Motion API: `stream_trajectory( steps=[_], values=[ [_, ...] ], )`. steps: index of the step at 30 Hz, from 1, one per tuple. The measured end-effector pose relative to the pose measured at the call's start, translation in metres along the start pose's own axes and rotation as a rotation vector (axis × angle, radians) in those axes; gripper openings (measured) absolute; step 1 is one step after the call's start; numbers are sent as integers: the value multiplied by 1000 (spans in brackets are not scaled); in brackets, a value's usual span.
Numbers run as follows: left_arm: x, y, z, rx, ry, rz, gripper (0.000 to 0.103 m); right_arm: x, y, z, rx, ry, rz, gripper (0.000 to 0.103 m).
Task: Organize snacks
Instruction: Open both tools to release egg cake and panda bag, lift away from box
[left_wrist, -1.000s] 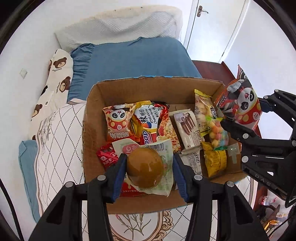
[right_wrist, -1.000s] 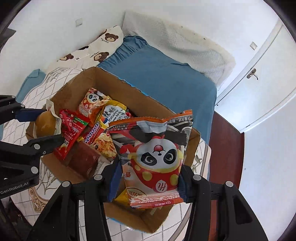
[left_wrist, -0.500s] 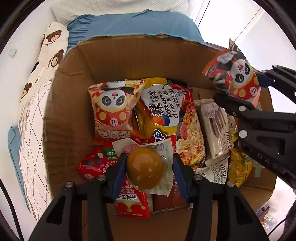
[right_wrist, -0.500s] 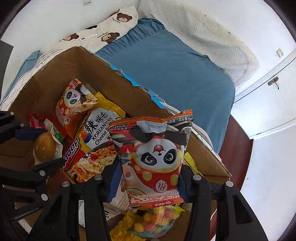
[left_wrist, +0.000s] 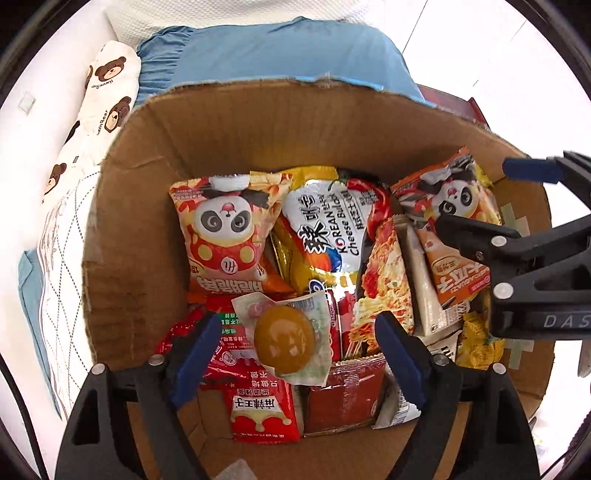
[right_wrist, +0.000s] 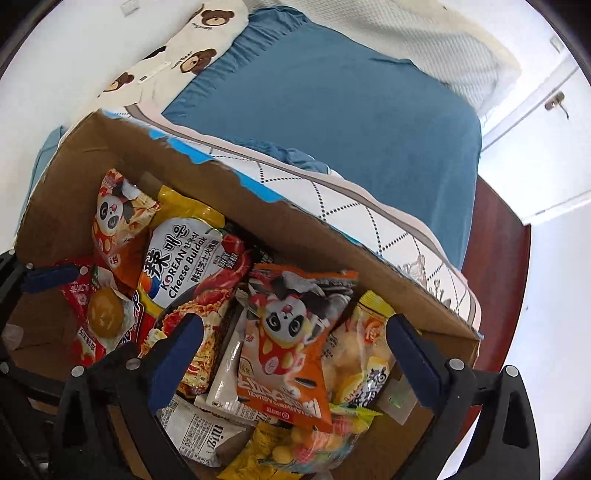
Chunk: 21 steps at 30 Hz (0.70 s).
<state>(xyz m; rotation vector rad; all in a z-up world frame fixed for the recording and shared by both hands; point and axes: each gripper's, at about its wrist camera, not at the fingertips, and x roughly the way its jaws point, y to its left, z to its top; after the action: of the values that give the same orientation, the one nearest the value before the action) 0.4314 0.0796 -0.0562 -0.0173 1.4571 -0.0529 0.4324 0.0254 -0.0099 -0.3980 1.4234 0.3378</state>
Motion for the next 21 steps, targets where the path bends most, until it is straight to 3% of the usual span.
stream_trajectory(
  steps=[3,12,21],
  values=[
    [-5,-2,6,-5,-8,-9,85,-4,-10,-6,41,1,8,101],
    [-43,-8,-17,-29,-61,-9,85,-39,-29,-56,192,-20,43,101],
    [-76,-2,-49,-66,-152,23,85,-76,-27,-127,406,-147,86,101]
  ],
)
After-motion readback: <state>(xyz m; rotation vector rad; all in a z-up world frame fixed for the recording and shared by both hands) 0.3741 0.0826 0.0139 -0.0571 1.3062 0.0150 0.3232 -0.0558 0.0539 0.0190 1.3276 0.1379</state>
